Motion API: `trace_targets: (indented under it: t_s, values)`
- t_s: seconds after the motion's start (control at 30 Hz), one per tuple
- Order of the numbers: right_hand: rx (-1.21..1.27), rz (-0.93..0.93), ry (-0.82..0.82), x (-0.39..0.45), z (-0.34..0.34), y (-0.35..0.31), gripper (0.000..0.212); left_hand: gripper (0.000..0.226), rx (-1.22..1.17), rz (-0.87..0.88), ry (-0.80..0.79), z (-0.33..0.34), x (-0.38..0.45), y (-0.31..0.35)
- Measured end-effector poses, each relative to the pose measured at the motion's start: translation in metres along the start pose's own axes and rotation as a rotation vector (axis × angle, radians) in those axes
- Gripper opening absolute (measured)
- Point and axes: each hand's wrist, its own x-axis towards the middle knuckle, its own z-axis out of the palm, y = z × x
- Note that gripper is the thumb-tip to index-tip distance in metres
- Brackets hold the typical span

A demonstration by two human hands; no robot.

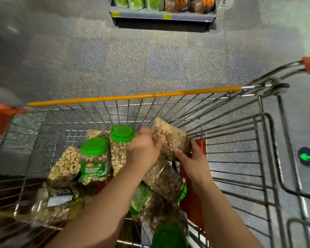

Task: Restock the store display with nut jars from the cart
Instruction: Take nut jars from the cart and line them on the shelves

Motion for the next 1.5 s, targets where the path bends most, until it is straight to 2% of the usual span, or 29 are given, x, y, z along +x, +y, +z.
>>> trace_targets:
  t_s: [0.17,0.2,0.27,0.33,0.4,0.5,0.57,0.6,0.7,0.73,0.83,1.0,1.1,1.23,1.3,1.4,1.5]
  values:
    - [-0.046,-0.177,0.007,-0.037,-0.016,-0.027,0.081,0.048,-0.077,0.026,0.12,-0.039,-0.047,0.006]
    - [-0.068,-0.226,0.007,-0.048,-0.018,-0.033,0.086,0.049,-0.088,0.023,0.14,-0.047,-0.059,0.004]
    - [-0.071,-0.271,-0.007,-0.069,-0.02,-0.04,0.114,0.052,-0.111,0.013,0.176,-0.062,-0.086,0.0]
    - [-0.09,-0.304,-0.027,-0.099,-0.021,-0.047,0.123,0.054,-0.141,-0.001,0.211,-0.08,-0.118,-0.006]
    - [-0.092,-0.329,-0.041,-0.134,-0.022,-0.056,0.107,0.054,-0.171,-0.011,0.257,-0.095,-0.149,-0.01]
    - [-0.142,-0.413,-0.035,-0.193,-0.025,-0.06,0.064,0.05,-0.221,-0.018,0.344,-0.122,-0.212,-0.018]
    - [-0.12,-0.445,-0.073,-0.229,-0.027,-0.061,0.044,0.048,-0.241,-0.021,0.409,-0.137,-0.252,-0.024]
    - [-0.068,-0.463,-0.119,-0.256,-0.028,-0.063,0.045,0.048,-0.249,-0.028,0.444,-0.145,-0.278,-0.028]
    - [-0.022,-0.536,-0.187,-0.323,-0.029,-0.059,0.087,0.052,-0.307,-0.049,0.533,-0.166,-0.352,-0.04]
    - [-0.014,-0.579,-0.197,-0.343,-0.03,-0.057,0.09,0.052,-0.33,-0.064,0.552,-0.17,-0.372,-0.043]
    - [-0.038,-0.692,-0.182,-0.412,-0.037,-0.05,0.079,0.045,-0.389,-0.103,0.612,-0.185,-0.447,-0.054]
    - [-0.035,-0.791,-0.376,-0.496,-0.052,-0.051,0.084,0.047,-0.459,-0.177,0.669,-0.197,-0.538,-0.068]
    - [-0.065,-0.859,-0.427,-0.535,-0.06,-0.056,0.085,0.049,-0.59,-0.189,0.707,-0.203,-0.579,-0.071]
    - [-0.076,-0.956,-0.525,-0.569,-0.069,-0.061,0.097,0.055,-0.588,-0.217,0.781,-0.212,-0.628,-0.073]
    - [-0.073,-1.005,-0.587,-0.585,-0.074,-0.064,0.1,0.06,-0.686,-0.217,0.816,-0.214,-0.655,-0.067]
    - [-0.088,-1.077,-0.675,-0.602,-0.082,-0.064,0.095,0.077,-0.759,-0.228,0.856,-0.209,-0.695,-0.053]
    - [-0.105,-1.112,-0.779,-0.618,-0.097,-0.058,0.09,0.076,-0.838,-0.235,0.897,-0.194,-0.732,-0.037]
